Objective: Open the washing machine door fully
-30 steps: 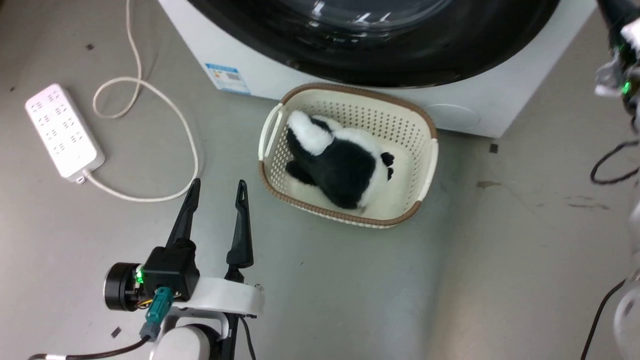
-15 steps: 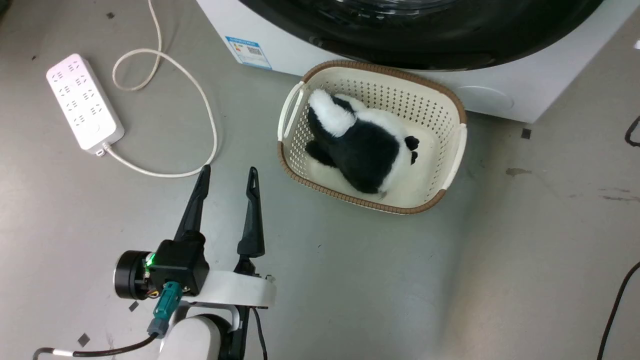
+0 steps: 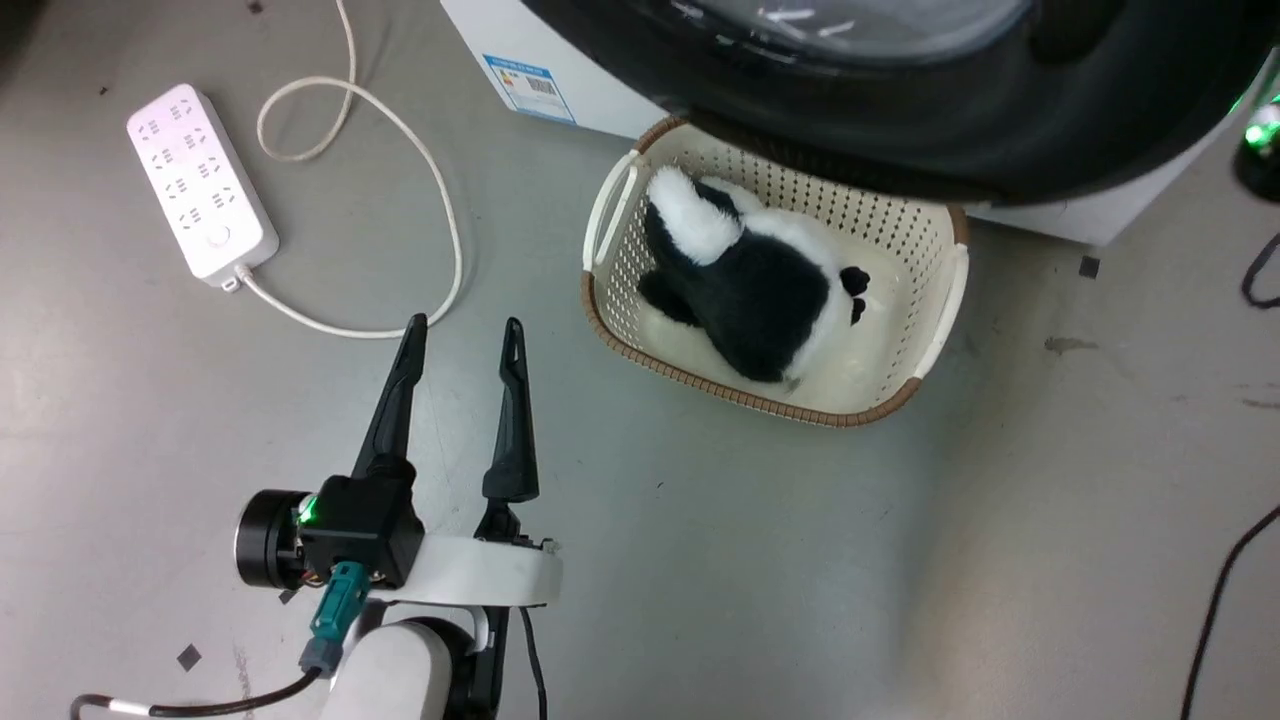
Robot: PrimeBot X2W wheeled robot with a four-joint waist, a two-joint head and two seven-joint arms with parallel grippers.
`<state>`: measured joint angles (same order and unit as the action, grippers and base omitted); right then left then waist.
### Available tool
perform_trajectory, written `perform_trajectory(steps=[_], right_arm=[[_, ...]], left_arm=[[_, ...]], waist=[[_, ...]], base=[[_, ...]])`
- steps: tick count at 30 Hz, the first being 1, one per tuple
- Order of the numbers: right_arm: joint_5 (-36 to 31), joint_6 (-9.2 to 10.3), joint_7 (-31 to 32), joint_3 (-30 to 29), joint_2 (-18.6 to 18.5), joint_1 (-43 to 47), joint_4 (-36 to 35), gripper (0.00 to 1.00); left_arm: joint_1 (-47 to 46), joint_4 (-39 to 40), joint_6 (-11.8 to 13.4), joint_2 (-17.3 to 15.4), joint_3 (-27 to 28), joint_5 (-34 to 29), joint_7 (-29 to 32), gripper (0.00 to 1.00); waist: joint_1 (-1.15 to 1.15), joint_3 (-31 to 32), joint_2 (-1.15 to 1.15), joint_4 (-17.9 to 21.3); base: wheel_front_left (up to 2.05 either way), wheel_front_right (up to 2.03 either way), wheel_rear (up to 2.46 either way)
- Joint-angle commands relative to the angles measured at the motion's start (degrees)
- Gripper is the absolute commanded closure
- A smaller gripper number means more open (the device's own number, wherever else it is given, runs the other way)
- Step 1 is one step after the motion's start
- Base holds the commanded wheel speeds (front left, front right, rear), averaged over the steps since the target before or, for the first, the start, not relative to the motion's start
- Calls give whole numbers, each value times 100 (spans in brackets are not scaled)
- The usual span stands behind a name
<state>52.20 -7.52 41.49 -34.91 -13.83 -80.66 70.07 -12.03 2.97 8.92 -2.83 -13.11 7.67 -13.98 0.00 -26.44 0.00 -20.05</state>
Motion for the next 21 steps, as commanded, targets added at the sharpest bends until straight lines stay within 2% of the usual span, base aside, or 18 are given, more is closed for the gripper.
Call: perform_trajectory(steps=[1, 10, 21], right_arm=[[50, 3, 161, -135, 63, -116, 194, 100], [-101, 3, 616, -503, 385, 576, 389, 100], [-43, 3, 1115, -579, 943, 1430, 386, 100]], left_arm=[[-51, -7, 33, -5, -23, 0, -63, 0], [156, -152, -59, -5, 45, -98, -102, 0], [576, -343, -152, -5, 105, -200, -102, 0]], waist=[[0, 96, 0, 14], [0, 787, 0, 215], [0, 1575, 0, 365]], base=[[0, 0, 0], [0, 0, 0], [0, 0, 0]])
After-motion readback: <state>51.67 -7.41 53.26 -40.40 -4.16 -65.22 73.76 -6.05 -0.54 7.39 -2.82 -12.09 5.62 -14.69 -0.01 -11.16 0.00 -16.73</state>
